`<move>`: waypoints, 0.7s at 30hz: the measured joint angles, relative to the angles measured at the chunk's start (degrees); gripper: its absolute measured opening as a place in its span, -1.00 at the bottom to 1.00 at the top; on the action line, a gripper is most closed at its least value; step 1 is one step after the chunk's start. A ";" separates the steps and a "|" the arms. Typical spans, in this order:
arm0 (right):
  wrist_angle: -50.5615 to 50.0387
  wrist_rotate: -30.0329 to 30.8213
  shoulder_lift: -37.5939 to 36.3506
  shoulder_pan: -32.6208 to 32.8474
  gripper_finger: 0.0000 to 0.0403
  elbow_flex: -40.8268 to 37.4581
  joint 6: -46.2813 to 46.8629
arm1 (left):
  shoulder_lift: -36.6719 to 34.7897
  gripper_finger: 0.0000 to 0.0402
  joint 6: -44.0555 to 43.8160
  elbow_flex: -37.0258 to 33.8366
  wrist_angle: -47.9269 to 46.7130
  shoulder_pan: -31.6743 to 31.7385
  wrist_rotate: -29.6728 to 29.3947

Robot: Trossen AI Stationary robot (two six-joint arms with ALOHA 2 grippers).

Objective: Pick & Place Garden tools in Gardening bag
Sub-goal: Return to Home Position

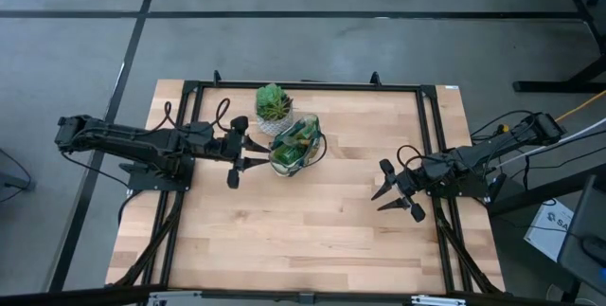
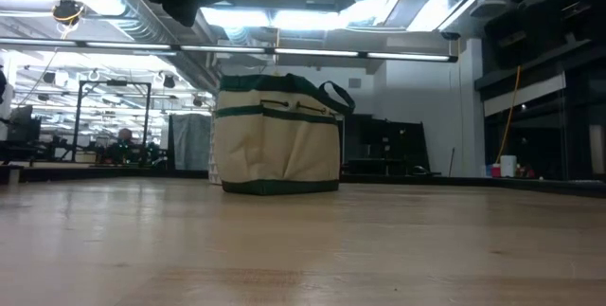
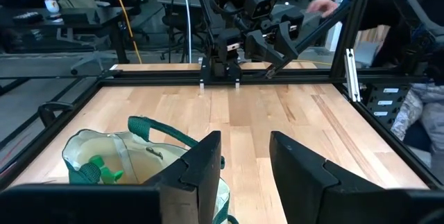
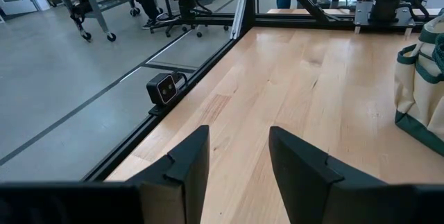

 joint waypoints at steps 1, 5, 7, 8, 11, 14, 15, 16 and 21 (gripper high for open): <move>0.00 0.00 0.00 0.00 -0.24 0.00 0.00 | 0.00 -0.40 0.01 0.00 0.00 0.00 0.00; 0.00 0.00 0.00 0.00 -0.24 0.00 0.01 | 0.00 -0.42 0.01 0.00 0.00 0.00 0.00; 0.00 0.00 0.00 0.01 -0.24 0.00 0.02 | 0.00 -0.42 0.01 0.00 0.00 0.01 -0.01; 0.00 0.00 0.00 -0.01 -0.24 0.00 0.00 | 0.02 -0.42 0.00 0.00 0.00 0.01 -0.02; 0.00 0.00 0.00 -0.01 -0.24 0.00 0.02 | 0.00 -0.41 0.00 0.00 0.00 0.01 -0.02; 0.00 0.00 0.00 0.00 -0.24 0.00 0.01 | 0.01 -0.40 0.00 0.00 0.00 0.01 -0.02; 0.00 0.00 0.00 -0.01 -0.24 0.00 0.00 | 0.02 -0.40 0.02 0.00 0.00 0.01 -0.02; 0.00 0.00 0.00 0.01 -0.24 0.00 0.00 | 0.02 -0.40 0.00 0.00 0.00 0.01 -0.02; 0.00 0.00 0.00 0.01 -0.24 0.00 0.00 | 0.02 -0.41 0.00 0.00 0.00 -0.01 -0.02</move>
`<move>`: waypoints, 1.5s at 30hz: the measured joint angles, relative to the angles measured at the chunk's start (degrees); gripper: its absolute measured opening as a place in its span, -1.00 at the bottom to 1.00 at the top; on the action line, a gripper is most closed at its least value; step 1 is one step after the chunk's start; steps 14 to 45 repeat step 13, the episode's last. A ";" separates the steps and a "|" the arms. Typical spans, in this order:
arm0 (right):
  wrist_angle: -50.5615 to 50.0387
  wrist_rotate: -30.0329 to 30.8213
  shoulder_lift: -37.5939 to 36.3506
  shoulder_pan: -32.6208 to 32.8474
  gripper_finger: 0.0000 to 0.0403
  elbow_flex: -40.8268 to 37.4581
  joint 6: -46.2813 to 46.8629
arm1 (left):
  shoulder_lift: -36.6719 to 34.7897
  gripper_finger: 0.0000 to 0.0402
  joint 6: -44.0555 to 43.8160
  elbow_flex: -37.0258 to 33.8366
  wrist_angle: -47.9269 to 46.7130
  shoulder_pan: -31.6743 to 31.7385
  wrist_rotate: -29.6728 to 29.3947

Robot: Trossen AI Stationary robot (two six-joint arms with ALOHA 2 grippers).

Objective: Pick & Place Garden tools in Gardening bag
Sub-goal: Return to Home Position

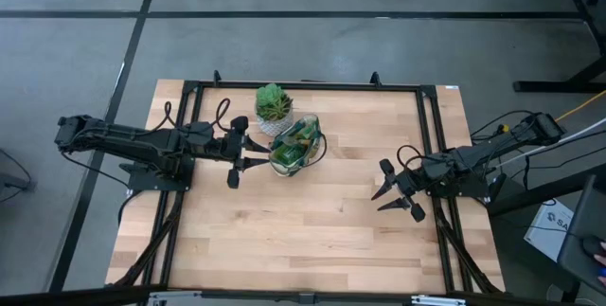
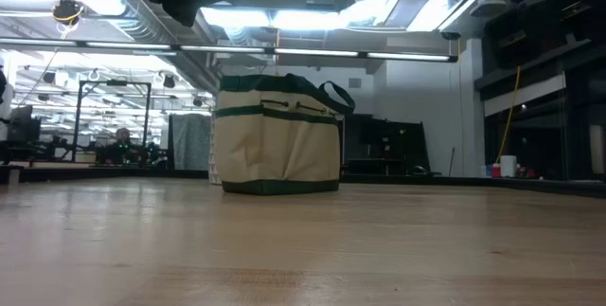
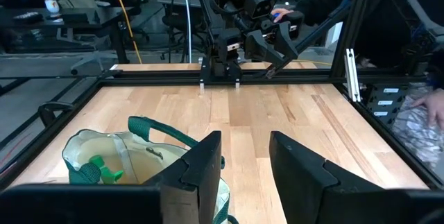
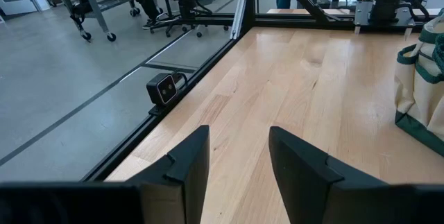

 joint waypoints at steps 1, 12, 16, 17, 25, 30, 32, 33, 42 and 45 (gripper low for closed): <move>0.00 0.00 0.00 -0.01 -0.24 0.00 0.00 | 0.00 -0.41 0.02 0.00 0.00 0.00 0.00; 0.00 0.00 0.00 0.00 -0.24 0.00 0.00 | 0.00 -0.42 0.01 0.00 0.00 0.02 0.00; 0.00 0.00 0.00 0.00 -0.24 0.00 0.00 | 0.00 -0.42 0.00 0.00 0.00 0.00 0.00; 0.00 0.00 0.00 0.00 -0.24 0.00 0.00 | 0.00 -0.42 0.00 0.00 0.00 0.00 0.00; 0.00 0.00 0.00 0.00 -0.24 0.00 0.00 | 0.00 -0.42 0.00 0.00 0.00 0.00 0.00; 0.00 0.00 0.00 0.00 -0.24 0.00 0.00 | 0.00 -0.42 0.00 0.00 0.00 0.00 0.00; 0.00 0.00 0.00 0.00 -0.24 0.00 0.00 | 0.00 -0.42 0.00 0.00 0.00 0.00 0.00; 0.00 0.00 0.00 0.00 -0.24 0.00 0.00 | 0.00 -0.42 0.00 0.00 0.00 0.00 0.00; 0.00 0.00 0.00 0.00 -0.24 0.00 0.00 | 0.00 -0.42 0.00 0.00 0.00 0.00 0.00; 0.00 0.00 0.00 0.00 -0.24 0.00 0.00 | 0.00 -0.42 0.00 0.00 0.00 0.00 0.00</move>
